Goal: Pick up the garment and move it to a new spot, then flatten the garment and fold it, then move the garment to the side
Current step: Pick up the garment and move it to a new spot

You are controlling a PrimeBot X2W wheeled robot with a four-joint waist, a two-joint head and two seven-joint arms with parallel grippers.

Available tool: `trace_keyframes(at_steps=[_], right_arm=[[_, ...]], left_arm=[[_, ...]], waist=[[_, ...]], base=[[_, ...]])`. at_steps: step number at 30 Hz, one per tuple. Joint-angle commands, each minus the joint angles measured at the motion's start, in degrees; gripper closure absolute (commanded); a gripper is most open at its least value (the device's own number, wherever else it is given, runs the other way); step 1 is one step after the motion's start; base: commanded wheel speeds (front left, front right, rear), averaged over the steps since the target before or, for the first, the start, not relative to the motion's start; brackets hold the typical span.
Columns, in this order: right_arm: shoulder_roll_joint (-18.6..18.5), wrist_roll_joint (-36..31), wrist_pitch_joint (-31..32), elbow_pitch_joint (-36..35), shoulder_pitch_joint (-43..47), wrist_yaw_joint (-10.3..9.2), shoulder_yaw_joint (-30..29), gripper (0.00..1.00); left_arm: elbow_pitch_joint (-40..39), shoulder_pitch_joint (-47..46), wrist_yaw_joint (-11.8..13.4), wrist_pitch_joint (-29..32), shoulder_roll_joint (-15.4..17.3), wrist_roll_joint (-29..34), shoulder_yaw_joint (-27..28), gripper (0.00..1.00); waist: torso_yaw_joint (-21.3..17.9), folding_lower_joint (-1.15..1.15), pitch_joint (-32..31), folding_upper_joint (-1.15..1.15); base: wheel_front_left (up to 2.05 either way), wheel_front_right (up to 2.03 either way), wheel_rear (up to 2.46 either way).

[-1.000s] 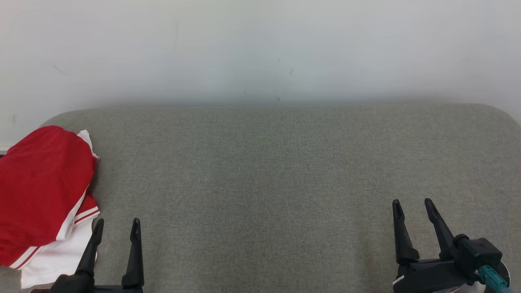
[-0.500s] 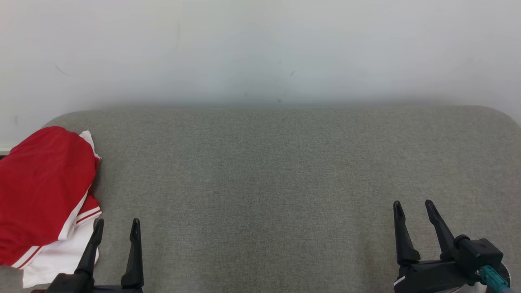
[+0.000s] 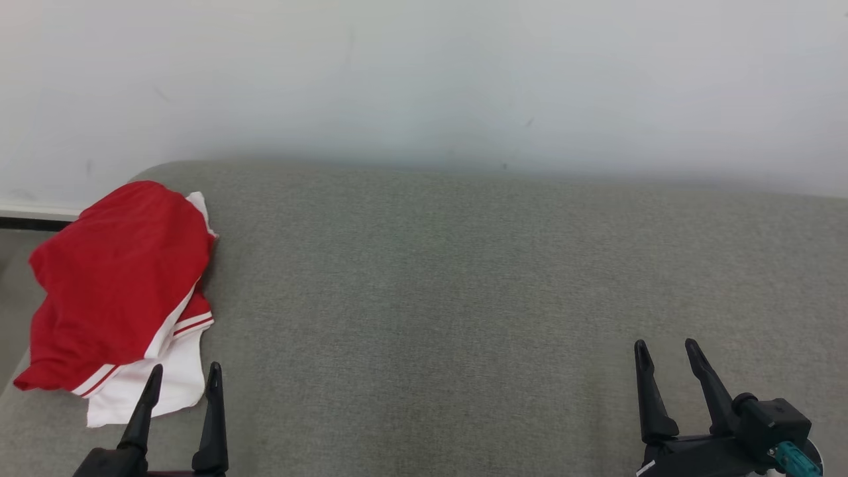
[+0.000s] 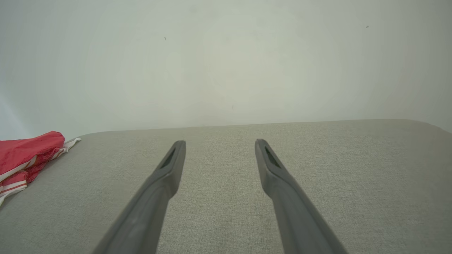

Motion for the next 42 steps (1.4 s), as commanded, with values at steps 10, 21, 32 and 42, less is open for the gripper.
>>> trace_keyframes(at_steps=[10,21,32,42], right_arm=[[-0.1,0.4,-0.1,0.9,0.5,-0.12,0.0,0.0],[-0.1,0.5,0.1,1.6,0.5,-0.12,1.1,0.0],[-0.1,0.3,0.5,2.5,-1.4,-0.12,2.7,0.0],[-0.1,0.1,0.0,2.7,-0.7,-0.12,1.9,0.0]], left_arm=[[-0.4,1.1,1.3,0.3,0.2,-0.5,0.2,0.0],[1.0,2.1,2.3,-0.3,0.6,-1.3,1.0,0.0],[-0.1,3.3,4.0,-0.8,0.9,-2.4,2.4,0.0],[-0.1,1.7,3.9,0.4,1.8,-3.2,2.5,0.0]], waist=[[11.6,0.0,0.4,0.0],[20.1,0.0,0.1,0.0],[22.2,0.0,1.0,0.0],[21.3,0.0,1.5,0.0]], base=[[0.0,0.0,0.0],[0.0,0.0,0.0],[0.0,0.0,0.0],[0.0,0.0,0.0]])
